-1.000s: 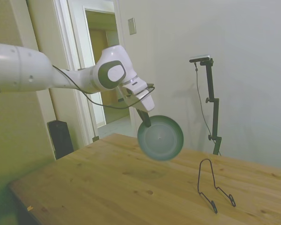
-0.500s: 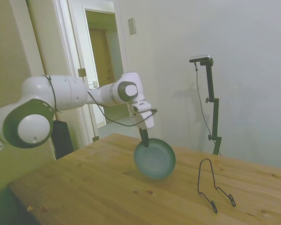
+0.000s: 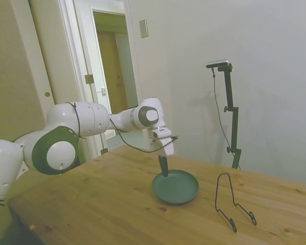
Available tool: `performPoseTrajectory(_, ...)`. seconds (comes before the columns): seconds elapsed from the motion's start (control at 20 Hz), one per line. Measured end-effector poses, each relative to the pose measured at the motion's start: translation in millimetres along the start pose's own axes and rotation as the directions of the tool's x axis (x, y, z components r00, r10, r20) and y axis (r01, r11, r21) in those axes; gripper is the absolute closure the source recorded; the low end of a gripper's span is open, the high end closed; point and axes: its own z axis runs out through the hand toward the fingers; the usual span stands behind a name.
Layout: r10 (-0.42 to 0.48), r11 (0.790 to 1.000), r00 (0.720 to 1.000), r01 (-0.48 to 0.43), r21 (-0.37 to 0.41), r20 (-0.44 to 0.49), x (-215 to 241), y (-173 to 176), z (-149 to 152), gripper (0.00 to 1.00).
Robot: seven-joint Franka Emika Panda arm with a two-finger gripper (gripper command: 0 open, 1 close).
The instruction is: Unload the plate
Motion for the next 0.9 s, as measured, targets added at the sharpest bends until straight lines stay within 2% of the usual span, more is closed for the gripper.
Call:
performPoseTrajectory(0.1,0.004,1.0,1.0,-0.004,-0.004,-0.005,2,-2,6,1.0)
performPoseTrajectory(0.15,0.006,1.0,1.0,-0.006,-0.002,-0.007,3,-2,5,0.0)
performPoseTrajectory(0.9,0.007,1.0,1.0,-0.007,0.03,-0.019,8,-3,-5,0.0)
